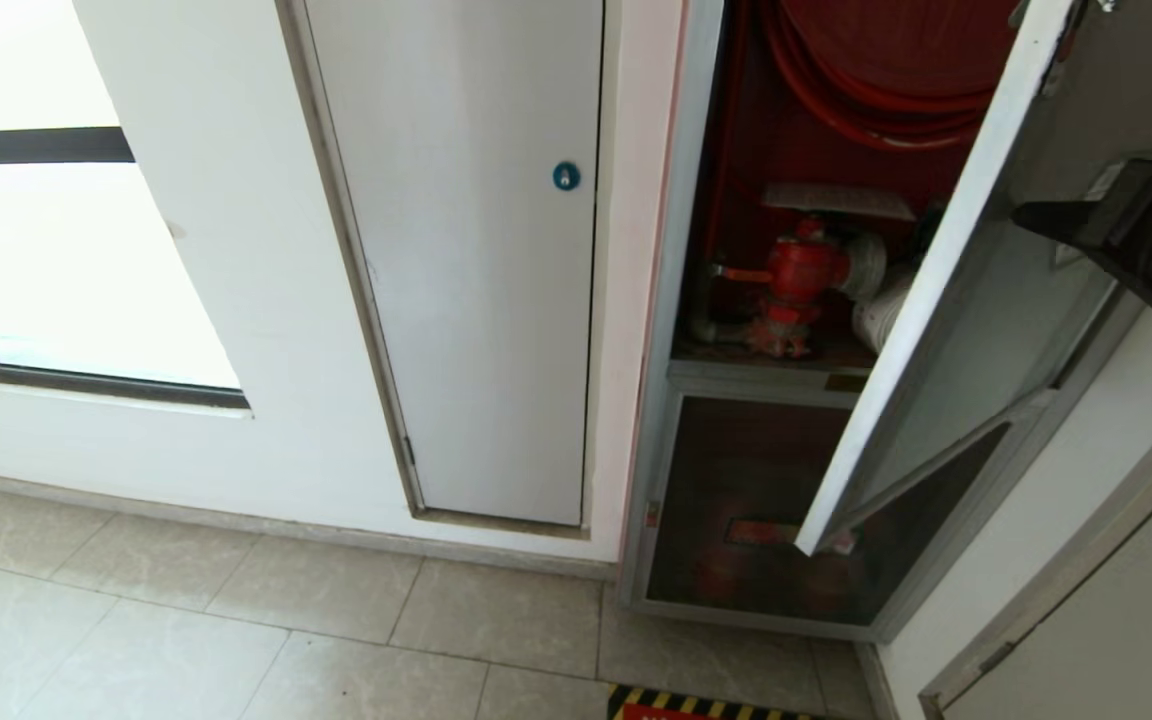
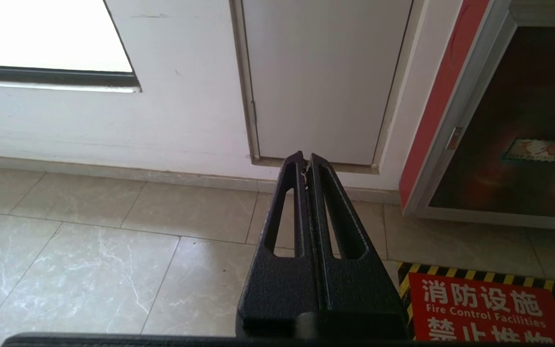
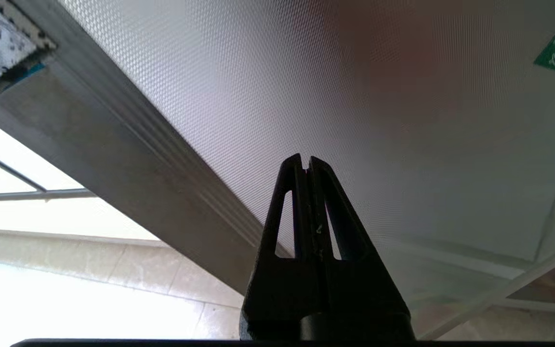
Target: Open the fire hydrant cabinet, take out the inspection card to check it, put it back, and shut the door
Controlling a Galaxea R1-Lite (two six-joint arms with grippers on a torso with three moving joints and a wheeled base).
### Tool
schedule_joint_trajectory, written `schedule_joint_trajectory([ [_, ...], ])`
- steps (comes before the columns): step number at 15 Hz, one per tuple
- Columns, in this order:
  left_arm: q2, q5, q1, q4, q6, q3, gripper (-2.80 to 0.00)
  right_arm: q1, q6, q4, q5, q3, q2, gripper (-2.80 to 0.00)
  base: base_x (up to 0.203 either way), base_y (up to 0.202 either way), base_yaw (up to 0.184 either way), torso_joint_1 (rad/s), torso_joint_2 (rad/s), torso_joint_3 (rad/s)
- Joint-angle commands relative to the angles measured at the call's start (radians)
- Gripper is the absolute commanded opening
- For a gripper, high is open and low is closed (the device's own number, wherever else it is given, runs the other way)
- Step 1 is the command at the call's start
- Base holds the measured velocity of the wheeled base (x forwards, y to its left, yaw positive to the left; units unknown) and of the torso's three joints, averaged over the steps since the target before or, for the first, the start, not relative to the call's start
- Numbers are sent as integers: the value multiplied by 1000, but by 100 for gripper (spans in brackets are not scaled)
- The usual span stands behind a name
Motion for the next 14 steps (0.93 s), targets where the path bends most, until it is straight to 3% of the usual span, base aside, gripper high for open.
schedule_joint_trajectory([
  [1, 1, 0, 0, 0, 0, 0, -280, 33, 1, -4, -26, -97, 133, -280, 0, 0, 0, 0, 0, 0],
  [14, 1, 0, 0, 0, 0, 0, -280, 48, 1, 3, -76, -694, 680, -280, 0, 0, 0, 0, 0, 0],
])
